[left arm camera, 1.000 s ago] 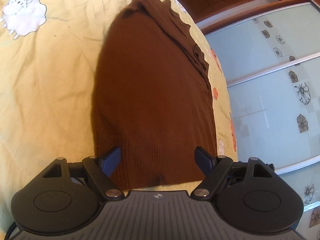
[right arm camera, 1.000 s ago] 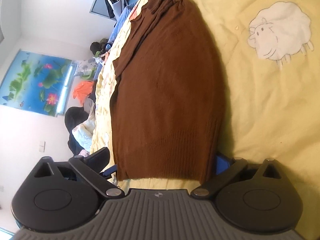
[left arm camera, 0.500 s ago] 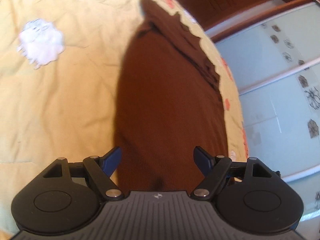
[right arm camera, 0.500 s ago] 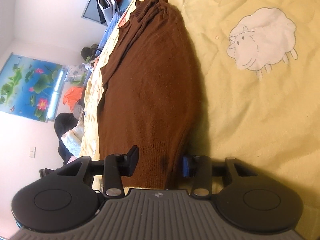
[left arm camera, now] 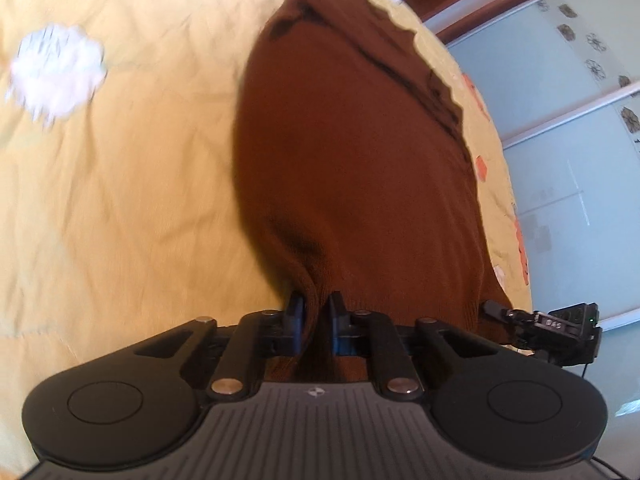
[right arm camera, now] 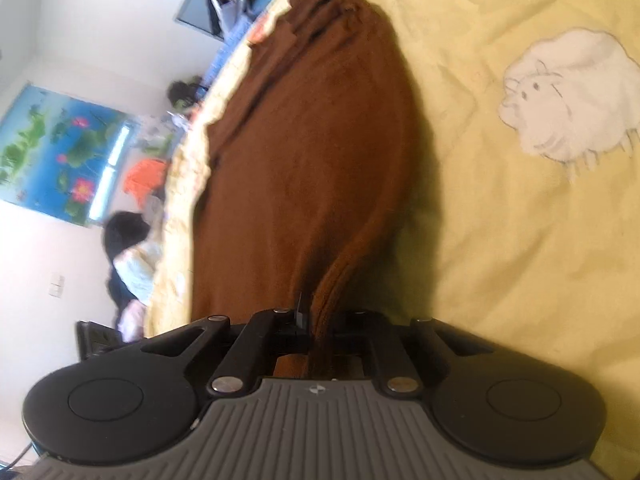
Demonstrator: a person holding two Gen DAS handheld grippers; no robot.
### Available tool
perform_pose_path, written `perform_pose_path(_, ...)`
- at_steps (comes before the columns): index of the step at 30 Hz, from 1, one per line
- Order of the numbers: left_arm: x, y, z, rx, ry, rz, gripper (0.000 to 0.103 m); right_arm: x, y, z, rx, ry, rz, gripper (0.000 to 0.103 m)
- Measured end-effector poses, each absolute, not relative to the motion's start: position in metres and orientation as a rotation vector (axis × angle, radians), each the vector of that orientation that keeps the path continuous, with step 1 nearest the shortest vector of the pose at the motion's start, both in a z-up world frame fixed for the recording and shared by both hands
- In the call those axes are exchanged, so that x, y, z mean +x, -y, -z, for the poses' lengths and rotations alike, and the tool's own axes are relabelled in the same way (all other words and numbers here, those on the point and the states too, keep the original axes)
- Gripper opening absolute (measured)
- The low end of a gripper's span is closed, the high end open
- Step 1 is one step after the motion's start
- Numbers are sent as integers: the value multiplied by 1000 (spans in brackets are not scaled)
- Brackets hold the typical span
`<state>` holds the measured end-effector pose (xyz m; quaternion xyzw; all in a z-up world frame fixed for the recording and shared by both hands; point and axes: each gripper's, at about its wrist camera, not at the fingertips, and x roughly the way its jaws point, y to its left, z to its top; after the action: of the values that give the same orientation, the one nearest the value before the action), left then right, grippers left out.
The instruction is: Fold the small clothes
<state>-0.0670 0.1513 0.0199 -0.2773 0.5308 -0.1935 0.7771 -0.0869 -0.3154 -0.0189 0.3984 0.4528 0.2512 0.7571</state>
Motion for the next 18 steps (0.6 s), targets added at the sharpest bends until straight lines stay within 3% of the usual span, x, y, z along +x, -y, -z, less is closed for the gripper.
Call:
perform_pose_path(11, 22, -153, -110, -616, -816, 528, 8, -18, 326, -44, 925, -739, -680, 15)
perform_pose_path(18, 95, -129, -126, -589, -801, 504, 10, 76, 318, -50, 961, -725, -696, 15)
